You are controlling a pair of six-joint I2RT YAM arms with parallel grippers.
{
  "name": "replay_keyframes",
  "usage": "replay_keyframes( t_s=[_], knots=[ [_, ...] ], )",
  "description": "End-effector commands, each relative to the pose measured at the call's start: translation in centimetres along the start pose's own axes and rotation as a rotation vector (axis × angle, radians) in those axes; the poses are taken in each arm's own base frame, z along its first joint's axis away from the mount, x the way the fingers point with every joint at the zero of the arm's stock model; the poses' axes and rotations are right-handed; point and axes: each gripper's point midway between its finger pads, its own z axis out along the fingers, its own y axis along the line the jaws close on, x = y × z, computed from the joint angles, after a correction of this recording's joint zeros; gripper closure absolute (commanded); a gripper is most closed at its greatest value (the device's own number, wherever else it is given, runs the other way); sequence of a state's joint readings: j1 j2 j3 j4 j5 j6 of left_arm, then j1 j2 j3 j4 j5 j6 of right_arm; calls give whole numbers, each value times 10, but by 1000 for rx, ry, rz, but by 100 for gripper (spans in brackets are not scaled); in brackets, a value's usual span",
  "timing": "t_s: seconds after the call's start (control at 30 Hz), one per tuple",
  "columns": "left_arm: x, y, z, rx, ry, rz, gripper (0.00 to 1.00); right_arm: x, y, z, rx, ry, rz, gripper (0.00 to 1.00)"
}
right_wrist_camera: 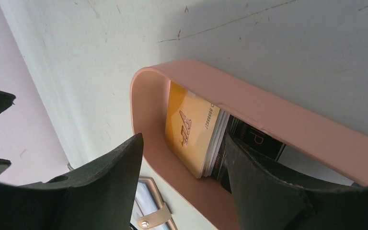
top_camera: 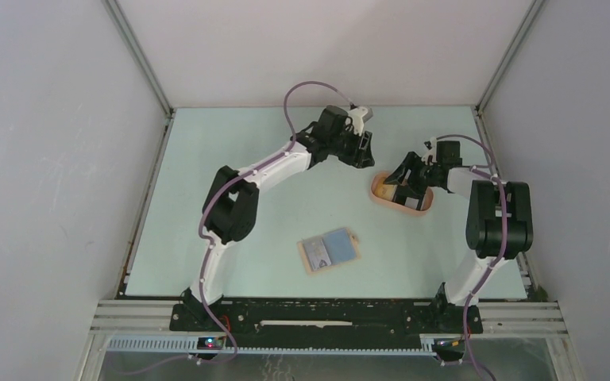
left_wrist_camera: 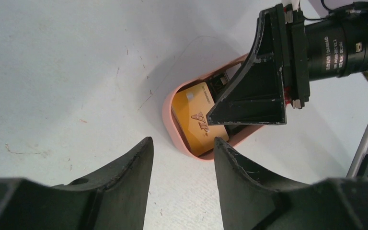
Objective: Put the credit cards into the card holder
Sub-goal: Pick up the credit card from the storage box.
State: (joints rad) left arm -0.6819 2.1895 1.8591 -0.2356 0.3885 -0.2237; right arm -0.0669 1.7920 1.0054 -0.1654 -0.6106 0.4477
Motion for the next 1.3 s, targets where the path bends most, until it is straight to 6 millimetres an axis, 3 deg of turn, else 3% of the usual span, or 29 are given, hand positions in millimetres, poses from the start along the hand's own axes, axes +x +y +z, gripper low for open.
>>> replay_keyframes(
  t_s=[0.0, 0.5, 1.0, 1.27],
  knots=[
    [-11, -11, 1, 26, 19, 64, 46, -7, 7, 3, -6, -1, -27, 28],
    [5, -15, 15, 54, 110, 84, 57, -5, 25, 4, -111, 36, -35, 35],
    [8, -18, 18, 77, 126, 86, 61, -8, 42, -3, -226, 55, -5, 41],
    [10, -18, 19, 81, 134, 84, 62, -5, 43, 3, -257, 80, 21, 43]
  ],
)
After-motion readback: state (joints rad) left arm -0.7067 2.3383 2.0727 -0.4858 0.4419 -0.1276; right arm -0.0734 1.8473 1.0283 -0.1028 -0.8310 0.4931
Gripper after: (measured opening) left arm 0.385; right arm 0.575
